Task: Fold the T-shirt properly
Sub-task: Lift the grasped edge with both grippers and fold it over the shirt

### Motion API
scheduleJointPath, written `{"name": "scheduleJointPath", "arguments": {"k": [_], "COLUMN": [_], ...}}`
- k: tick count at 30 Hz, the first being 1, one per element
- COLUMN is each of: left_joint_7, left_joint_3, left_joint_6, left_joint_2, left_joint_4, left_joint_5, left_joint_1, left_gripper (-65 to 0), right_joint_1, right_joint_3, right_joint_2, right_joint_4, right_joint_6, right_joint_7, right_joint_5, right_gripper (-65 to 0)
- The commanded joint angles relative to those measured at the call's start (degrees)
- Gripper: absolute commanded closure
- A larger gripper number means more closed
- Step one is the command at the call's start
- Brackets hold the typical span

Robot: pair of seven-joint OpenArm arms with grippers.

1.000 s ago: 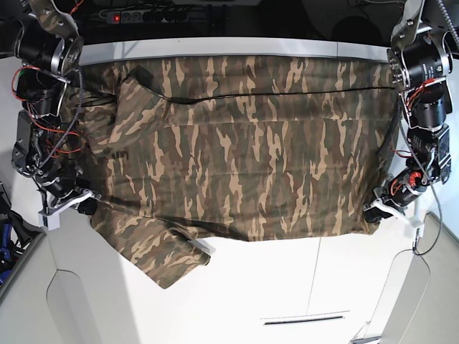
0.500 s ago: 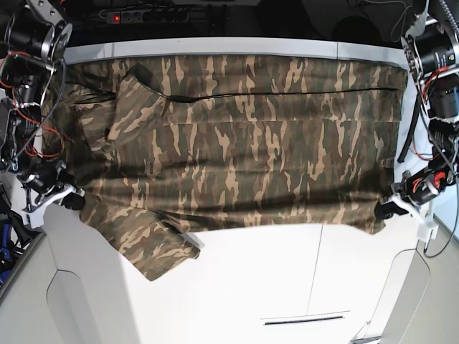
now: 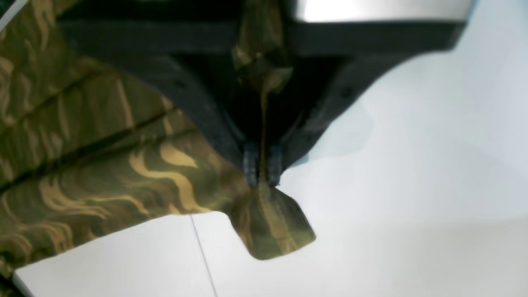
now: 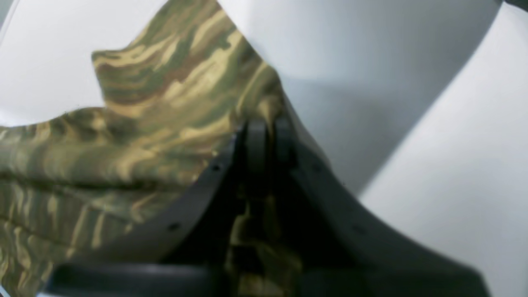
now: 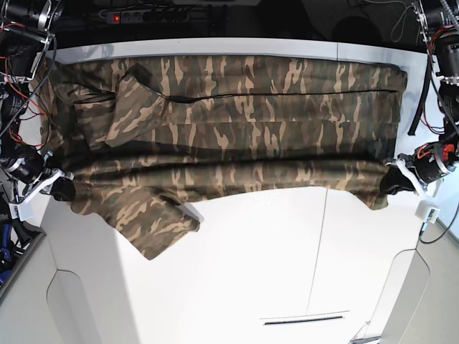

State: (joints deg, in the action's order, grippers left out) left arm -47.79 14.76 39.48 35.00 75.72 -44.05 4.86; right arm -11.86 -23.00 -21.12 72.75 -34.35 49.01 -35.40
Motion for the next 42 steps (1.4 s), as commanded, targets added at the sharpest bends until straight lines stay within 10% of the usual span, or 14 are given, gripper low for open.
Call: {"name": "scheduleJointPath", "arguments": {"k": [1,28,33,42], "left_joint_7": [1.2,-2.6,-2.2,-2.2], "left_joint_3": [1.1,2.6,2.6,2.6], "left_joint_6": [0.2,-2.8,-2.8,-2.8], "left_joint_2": [1.5,1.1,0.0,-0.1], "left_joint_4": [2.0,17.7,17.7,17.7], "left_joint_5": [-0.9,-0.7,-0.7,-0.7], "left_joint_1": [0.3,-15.4,-15.4,-15.4], "left_gripper": [0.0,0.0,0.0,0.0], "right_joint_1": [-0.3,16.3,16.3,10.8], "right_joint_3": [-0.4,-10.7,-10.7,-10.7], "right_joint_2": [-1.1,-0.6,-0.6,-0.4], "right_joint_4": [1.8,7.4,7.4,7.4], "right_joint_6": [-0.2,0.0,0.1,0.1], "right_joint_7": [-0.8,1.0,-0.8,-7.4], "right_joint_5": [-1.4,-8.3,-7.9,-6.2], "right_gripper": [0.0,0.0,-33.4,-34.7]}}
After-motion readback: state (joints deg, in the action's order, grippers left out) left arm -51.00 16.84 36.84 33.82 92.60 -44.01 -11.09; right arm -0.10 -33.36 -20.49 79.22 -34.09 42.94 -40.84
